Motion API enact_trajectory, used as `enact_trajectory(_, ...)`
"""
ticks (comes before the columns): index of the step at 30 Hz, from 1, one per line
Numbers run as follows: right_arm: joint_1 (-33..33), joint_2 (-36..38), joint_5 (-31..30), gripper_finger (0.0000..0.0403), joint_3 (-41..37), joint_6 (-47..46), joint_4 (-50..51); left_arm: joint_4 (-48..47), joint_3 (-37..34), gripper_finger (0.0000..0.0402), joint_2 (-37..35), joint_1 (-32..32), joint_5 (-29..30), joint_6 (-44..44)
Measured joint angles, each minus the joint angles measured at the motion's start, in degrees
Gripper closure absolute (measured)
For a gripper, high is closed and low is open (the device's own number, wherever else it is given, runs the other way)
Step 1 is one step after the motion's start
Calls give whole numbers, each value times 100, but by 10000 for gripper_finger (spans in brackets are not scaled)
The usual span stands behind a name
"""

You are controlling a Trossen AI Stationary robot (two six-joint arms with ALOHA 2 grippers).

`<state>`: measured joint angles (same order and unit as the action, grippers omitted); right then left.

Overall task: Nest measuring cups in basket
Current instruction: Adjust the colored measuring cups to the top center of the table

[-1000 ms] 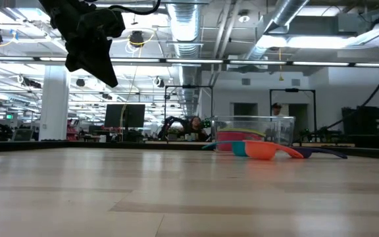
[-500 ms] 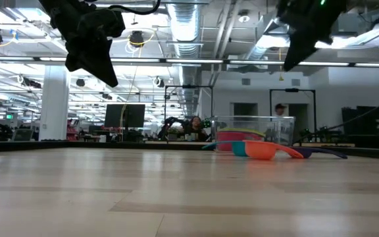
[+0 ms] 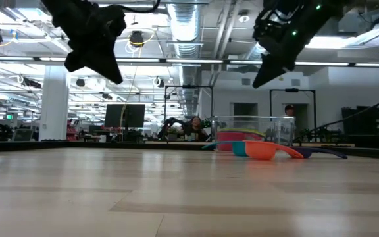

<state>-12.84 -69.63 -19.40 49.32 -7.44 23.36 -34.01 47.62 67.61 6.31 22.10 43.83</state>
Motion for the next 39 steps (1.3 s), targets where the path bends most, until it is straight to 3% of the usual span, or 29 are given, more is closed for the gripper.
enact_trajectory(5,-1245,0,1786,389,2,723,-717,291,0,402,0,-148,839,77)
enact_trajectory(8,-1979,0,3170,390,2,343,-994,425,0,401,0,-341,748,214)
enact_trajectory(10,-2253,0,3653,387,4,-294,-1014,507,0,401,0,-456,641,259)
enact_trajectory(13,-2158,0,3572,384,7,-831,-785,561,0,401,0,-563,669,256)
enact_trajectory(21,-1167,-129,1988,395,236,-1259,-298,571,0,401,0,-841,670,237)
enact_trajectory(25,-1072,-579,1827,387,455,-1260,-8,721,0,401,0,-1016,577,4)
enact_trajectory(30,-896,-1049,2015,377,663,-1273,295,1626,0,401,0,-1275,-138,-413)
enact_trajectory(34,-533,-953,2086,379,826,-1266,336,2512,6,402,187,-1432,-403,-889)
enact_trajectory(39,5,-266,1405,388,1010,-1266,640,3433,73,401,1117,-1608,-918,-1121)
